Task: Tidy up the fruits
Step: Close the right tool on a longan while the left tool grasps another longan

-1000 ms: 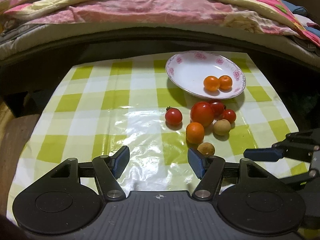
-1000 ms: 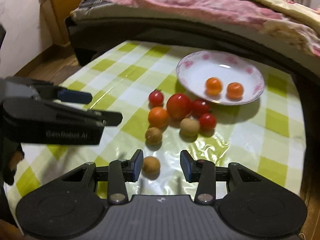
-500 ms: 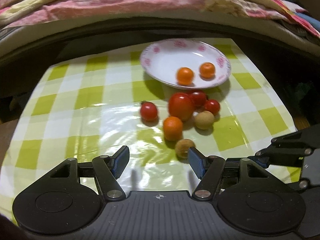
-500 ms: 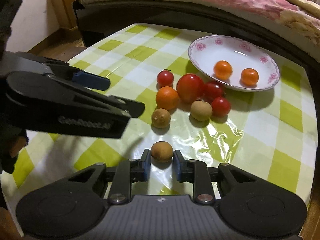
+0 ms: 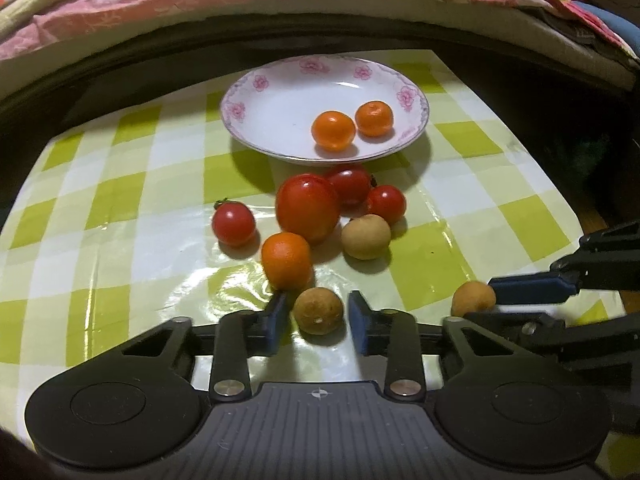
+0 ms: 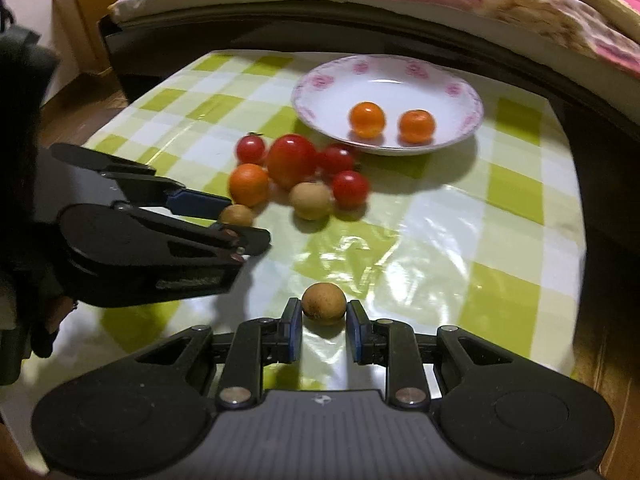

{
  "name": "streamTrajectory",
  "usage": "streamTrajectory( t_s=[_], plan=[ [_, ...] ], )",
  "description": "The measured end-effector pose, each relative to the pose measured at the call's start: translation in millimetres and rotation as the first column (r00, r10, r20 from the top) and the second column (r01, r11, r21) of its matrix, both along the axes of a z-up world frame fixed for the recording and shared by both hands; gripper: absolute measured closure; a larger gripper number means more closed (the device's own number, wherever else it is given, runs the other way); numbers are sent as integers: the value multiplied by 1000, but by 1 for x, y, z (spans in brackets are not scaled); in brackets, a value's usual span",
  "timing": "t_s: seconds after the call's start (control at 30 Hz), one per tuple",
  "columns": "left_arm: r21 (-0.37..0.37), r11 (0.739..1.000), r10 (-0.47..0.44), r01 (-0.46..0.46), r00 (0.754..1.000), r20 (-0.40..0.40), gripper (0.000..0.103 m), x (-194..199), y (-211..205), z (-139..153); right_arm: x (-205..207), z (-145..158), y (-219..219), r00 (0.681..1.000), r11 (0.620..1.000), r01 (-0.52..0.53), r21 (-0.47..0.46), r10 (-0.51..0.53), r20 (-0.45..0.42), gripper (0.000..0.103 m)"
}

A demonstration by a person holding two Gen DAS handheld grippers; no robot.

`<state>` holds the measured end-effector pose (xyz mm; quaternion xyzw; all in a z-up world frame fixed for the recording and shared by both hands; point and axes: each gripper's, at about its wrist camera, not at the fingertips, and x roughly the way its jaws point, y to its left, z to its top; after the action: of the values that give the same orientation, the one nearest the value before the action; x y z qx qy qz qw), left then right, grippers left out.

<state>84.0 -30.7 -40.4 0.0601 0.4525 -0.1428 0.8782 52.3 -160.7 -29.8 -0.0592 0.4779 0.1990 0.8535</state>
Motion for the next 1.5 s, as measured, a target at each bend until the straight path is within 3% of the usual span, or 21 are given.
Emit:
streamTrajectory(
  t_s=[0.2,0.6,0.8,0.93,1.1,1.23,1.4,1.5],
  plan=[
    [-9,1000,27,-27,1000,-1,70,-1,4,1,5,-2,-1,1000,1000,6,-12,-6,17,76],
    [43,999,-11,10,1000,8,67,-17,1,2,3,-9,-5,999,1000,-13,-19,13,43,75],
    [23,1000,3,-3,1000,2,46,-16,7,4,4,-8,-9,999,1000,-3,-6,3,37,67],
    [22,1000,2,-2,1000,21,40,-16,9,3,7,-7,-10,999,1000,-3,6,3,48,58],
    [7,1000,3,-3,1000,26,40,-9,7,0,12,-6,-10,998,1000,0,20,-1,60,54],
    [-10,1000,8,-8,1000,20,51,-7,6,-2,14,-8,-7,998,1000,-7,-2,7,66,54],
    [-9,1000,11,-11,1000,7,69,-7,4,0,16,-10,-8,998,1000,1,-19,0,57,71],
    [0,1000,11,-11,1000,-6,69,-10,2,2,15,-10,-7,999,1000,0,-28,2,54,74]
  ],
)
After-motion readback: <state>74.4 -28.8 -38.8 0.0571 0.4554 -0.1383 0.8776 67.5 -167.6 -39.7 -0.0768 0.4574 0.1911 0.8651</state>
